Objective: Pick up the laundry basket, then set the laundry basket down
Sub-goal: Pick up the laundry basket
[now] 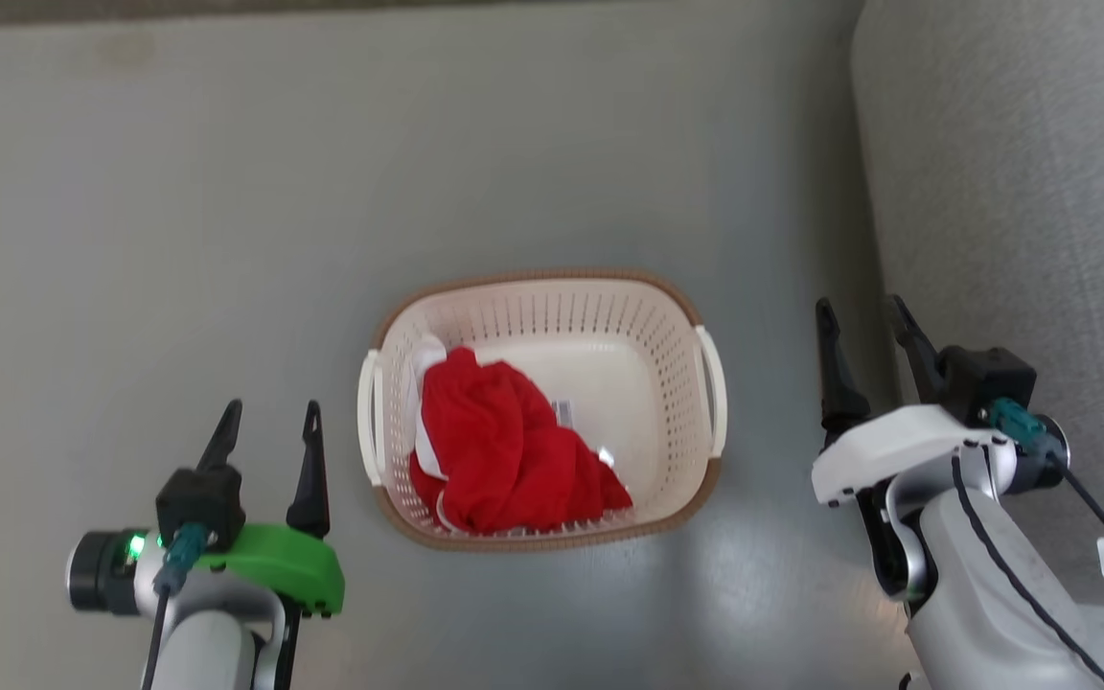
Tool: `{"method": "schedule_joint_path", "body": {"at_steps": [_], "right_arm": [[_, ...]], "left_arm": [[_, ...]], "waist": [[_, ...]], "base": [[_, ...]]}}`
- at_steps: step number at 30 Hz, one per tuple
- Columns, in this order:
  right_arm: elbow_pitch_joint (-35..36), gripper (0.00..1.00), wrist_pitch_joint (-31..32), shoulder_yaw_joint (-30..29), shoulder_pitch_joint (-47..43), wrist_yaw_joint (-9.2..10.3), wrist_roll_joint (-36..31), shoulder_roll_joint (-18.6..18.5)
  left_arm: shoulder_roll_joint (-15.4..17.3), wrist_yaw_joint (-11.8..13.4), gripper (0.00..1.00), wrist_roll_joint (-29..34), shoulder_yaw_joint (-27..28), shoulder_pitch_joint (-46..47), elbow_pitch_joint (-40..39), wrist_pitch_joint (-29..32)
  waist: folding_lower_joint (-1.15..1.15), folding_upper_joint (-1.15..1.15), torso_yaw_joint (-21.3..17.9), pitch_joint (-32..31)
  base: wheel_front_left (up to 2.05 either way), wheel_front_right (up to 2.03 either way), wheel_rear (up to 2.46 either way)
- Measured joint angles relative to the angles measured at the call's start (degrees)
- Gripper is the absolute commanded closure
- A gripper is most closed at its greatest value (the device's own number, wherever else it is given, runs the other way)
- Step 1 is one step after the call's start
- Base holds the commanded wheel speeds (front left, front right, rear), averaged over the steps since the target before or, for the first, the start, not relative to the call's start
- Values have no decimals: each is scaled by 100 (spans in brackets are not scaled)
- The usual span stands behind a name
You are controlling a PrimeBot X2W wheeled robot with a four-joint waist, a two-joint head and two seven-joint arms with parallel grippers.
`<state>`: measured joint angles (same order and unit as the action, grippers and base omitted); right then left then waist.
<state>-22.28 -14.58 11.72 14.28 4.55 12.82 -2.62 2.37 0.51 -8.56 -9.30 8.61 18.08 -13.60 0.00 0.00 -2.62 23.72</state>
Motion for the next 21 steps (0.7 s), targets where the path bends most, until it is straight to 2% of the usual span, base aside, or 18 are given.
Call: {"method": "schedule_joint_path", "body": {"at_steps": [12, 21], "right_arm": [[-954, 0, 87, 93, 785, 4, 237, -24], [-1435, 0, 154, 223, 1463, 8, 305, -51]], "left_arm": [[-22, -110, 0, 32, -231, 879, 917, 182], [-35, -160, 0, -27, -537, 1622, 1279, 187]], "waist": [[0, 0, 84, 981], [1, 0, 155, 1719]], "base": [[0, 0, 0], [0, 0, 0]]}}
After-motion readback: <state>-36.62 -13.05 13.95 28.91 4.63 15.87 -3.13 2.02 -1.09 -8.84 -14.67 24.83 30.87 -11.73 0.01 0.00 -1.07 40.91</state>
